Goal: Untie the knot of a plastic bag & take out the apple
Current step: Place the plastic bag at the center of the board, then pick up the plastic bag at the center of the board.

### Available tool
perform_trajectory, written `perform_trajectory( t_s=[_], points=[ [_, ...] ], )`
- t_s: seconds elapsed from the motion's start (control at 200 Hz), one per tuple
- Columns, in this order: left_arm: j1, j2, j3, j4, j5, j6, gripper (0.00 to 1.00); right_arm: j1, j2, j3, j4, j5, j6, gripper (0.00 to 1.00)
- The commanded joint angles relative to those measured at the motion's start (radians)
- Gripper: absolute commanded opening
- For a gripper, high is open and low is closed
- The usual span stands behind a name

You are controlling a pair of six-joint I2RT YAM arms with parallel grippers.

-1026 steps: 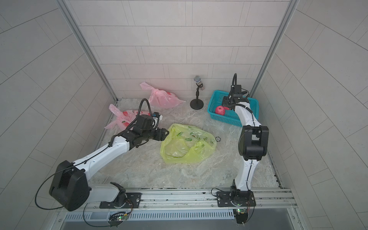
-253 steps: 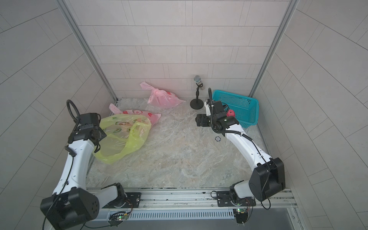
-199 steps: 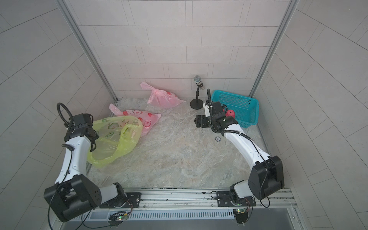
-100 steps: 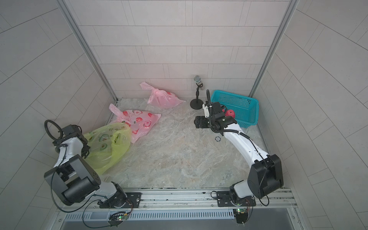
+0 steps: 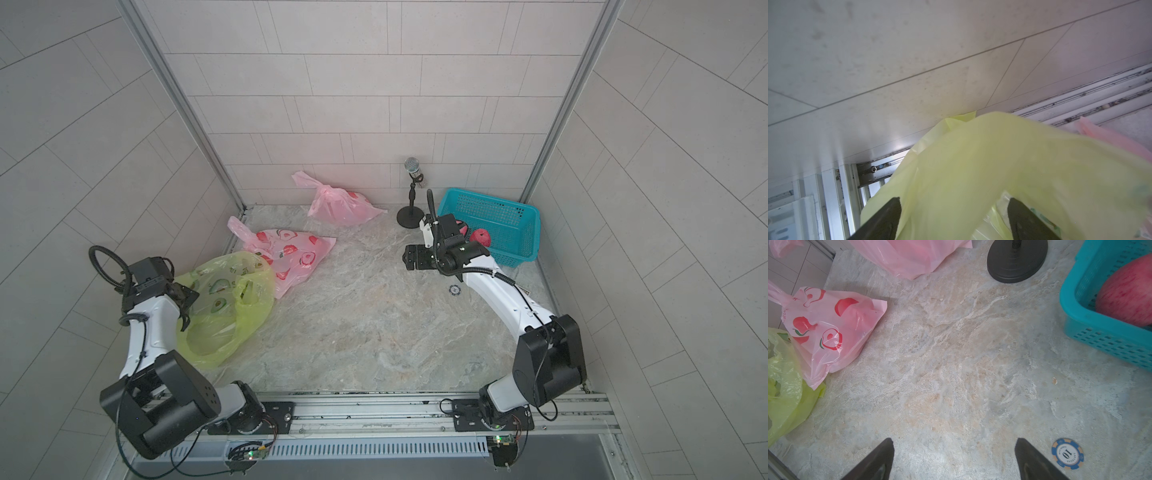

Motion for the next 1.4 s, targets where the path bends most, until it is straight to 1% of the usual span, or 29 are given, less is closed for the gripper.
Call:
perform_trajectory(
  t_s=[0.0,0.055,0.125,0.17,0.22,0.25,0.285,0.405,0.465,0.56,0.715,0.871,1.026,1.071,1.121,1.186,1.281,1.396],
  points=[
    [-0.005,-0.022,0.06,-0.028,0.02,-0.035,0.87,0.006,0.003,0.038,-0.023,-0.001,-0.012,0.93],
    [-0.016,-0.027,0.09,-0.032,0.044,-0.023,0.87,0.006,0.003,0.043,-0.027,-0.003,-0.012,0.93],
    [-0.039,-0.029,0.123,-0.046,0.034,-0.012,0.85,0.007,0.0,0.045,-0.025,-0.004,-0.013,0.93],
    [-0.038,-0.027,0.136,-0.05,0.036,-0.012,0.85,0.007,-0.002,0.045,-0.026,-0.003,-0.012,0.93],
    [-0.039,-0.011,0.141,-0.025,0.094,0.007,0.85,0.007,-0.006,0.045,-0.026,-0.002,-0.012,0.93],
    [-0.039,0.0,0.156,-0.044,0.13,0.025,0.85,0.007,-0.007,0.045,-0.026,0.0,-0.013,0.93],
    [-0.045,0.008,0.169,-0.066,0.134,0.034,0.85,0.007,-0.009,0.042,-0.023,0.001,-0.013,0.93],
    [-0.048,-0.014,0.125,-0.066,0.123,-0.035,0.84,0.007,-0.013,0.027,-0.013,-0.011,-0.004,0.93],
    [-0.065,-0.033,0.129,-0.067,0.158,-0.003,0.84,0.007,-0.019,0.017,-0.009,-0.015,-0.002,0.93],
    [-0.128,-0.041,0.175,-0.077,0.152,0.082,0.84,0.007,-0.019,0.011,-0.008,-0.02,-0.001,0.93],
    [-0.198,-0.03,0.249,-0.094,0.193,0.155,0.83,0.016,-0.016,0.017,-0.01,-0.028,-0.001,0.93],
    [-0.284,0.016,0.309,-0.099,0.193,0.177,0.82,0.023,-0.014,0.026,-0.013,-0.021,-0.005,0.93],
    [-0.379,0.091,0.346,-0.048,0.226,0.207,0.82,0.024,-0.016,0.022,-0.016,-0.014,-0.004,0.93],
    [-0.392,0.123,0.345,-0.011,0.256,0.197,0.82,0.025,-0.015,0.021,-0.014,-0.013,-0.004,0.94],
    [-0.407,0.159,0.349,0.018,0.262,0.185,0.82,0.024,-0.015,0.021,-0.014,-0.011,-0.005,0.94],
    [-0.431,0.208,0.35,0.063,0.234,0.177,0.82,0.024,-0.017,0.019,-0.015,-0.007,-0.005,0.94],
    [-0.434,0.279,0.343,0.155,0.238,0.149,0.82,0.024,-0.017,0.016,-0.016,0.0,-0.005,0.94],
    [-0.434,0.364,0.37,0.225,0.198,0.15,0.82,0.024,-0.009,0.019,-0.018,0.007,-0.005,0.94]
  ],
)
